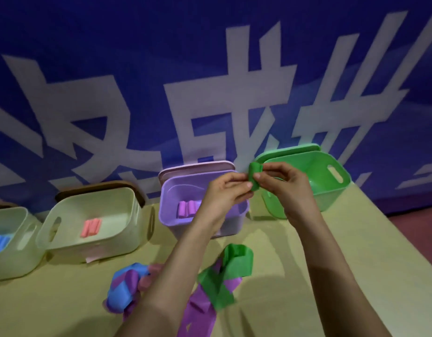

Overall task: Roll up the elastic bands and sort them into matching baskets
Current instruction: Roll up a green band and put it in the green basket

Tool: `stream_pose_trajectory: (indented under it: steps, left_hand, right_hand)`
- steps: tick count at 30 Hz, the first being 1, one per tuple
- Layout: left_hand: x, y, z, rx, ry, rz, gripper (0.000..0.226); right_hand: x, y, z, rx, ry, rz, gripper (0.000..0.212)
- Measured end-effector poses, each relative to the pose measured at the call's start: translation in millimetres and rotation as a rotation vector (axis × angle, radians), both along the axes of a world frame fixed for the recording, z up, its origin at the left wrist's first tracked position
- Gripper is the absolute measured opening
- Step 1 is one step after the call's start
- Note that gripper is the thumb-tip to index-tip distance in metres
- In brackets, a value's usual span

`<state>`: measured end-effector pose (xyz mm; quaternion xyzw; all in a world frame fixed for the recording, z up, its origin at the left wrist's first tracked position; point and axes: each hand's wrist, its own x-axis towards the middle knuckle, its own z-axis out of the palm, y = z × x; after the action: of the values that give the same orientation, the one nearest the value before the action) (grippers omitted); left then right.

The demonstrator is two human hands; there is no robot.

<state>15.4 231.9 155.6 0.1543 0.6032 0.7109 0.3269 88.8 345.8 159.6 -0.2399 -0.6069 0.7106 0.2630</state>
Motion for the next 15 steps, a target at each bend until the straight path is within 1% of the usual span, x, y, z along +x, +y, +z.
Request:
stream_pose_trajectory:
  steps: [4,7,8,11,13,15]
  left_hand:
    - [-10,59,-3,0.005,-0.071,0.007,0.015]
    - [-23,97,-20,-0.027,-0.127,-0.033,0.011]
    - [-28,109,-27,-0.051,-0.145,-0.041,0.012]
    - [-45,144,-46,-0.149,-0.200,-0.075,0.027]
    - [-58,166,-58,-0.226,-0.220,-0.129,0.027]
    - [-69,190,-72,-0.327,-0.217,-0.188,0.022]
  right_hand:
    - [-8,58,6,-0.037,-0.076,0.043,0.015]
    - [-21,100,-7,-0.001,-0.185,0.065,0.014]
    - [-27,113,-14,0.003,-0.220,0.074,0.014]
    - [-48,152,-42,0.001,-0.322,0.081,0.015]
    - [-62,179,-64,0.030,-0.412,0.065,0.016]
    - [-75,204,-89,0.090,-0.559,0.072,0.016]
